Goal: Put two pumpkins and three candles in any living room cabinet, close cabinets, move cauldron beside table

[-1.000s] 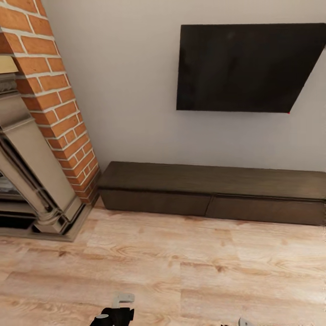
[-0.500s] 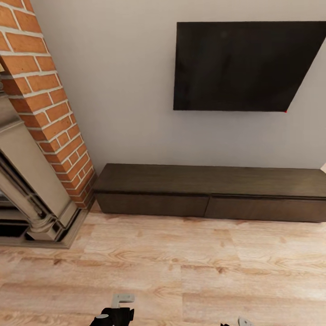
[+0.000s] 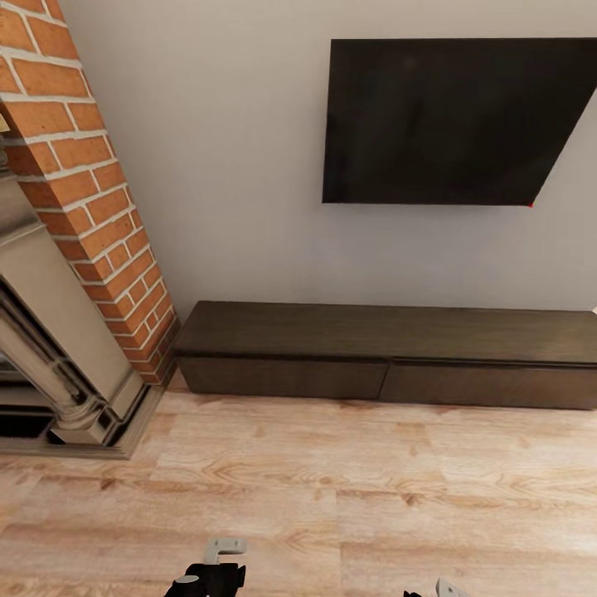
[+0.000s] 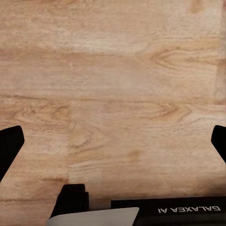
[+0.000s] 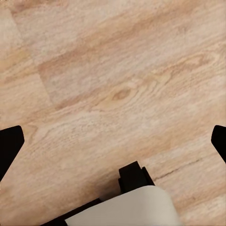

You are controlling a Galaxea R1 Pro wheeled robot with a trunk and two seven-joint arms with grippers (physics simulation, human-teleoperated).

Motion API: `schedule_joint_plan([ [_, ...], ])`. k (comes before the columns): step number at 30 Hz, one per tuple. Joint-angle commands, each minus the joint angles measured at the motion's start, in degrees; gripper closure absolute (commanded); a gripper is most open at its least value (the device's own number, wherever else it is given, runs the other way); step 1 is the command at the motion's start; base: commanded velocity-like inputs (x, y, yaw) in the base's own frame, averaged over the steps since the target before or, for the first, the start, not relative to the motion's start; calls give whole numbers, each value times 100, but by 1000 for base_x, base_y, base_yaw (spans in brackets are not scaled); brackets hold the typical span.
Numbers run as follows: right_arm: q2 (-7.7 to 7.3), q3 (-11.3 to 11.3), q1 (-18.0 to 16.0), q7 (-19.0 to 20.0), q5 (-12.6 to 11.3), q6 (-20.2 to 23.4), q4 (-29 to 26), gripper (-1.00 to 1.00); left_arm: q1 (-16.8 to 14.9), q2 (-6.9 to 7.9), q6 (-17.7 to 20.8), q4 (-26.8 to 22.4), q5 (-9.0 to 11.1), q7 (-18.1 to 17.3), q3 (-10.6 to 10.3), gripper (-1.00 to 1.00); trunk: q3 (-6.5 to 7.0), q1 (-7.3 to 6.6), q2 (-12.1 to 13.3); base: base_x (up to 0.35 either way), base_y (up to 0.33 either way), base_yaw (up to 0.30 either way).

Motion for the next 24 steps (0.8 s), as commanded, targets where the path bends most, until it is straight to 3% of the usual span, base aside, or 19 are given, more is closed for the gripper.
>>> schedule_joint_plan([
  [1, -4, 48, -3, -23, -64, -18, -3, -100, -1, 4, 29, -13, 56, 42, -49, -100, -4, 0, -2, 1, 2, 0],
  [14, -4, 44, -4, -18, -74, -14, -4, -100, -1, 4, 29, -13, 56, 42, -49, -100, -4, 0, -2, 88, 72, -1],
  [24, -4, 46, -4, -1, -71, -11, -4, -100, -1, 4, 29, -13, 56, 42, -49, -100, -4, 0, -2, 119, 52, -127],
])
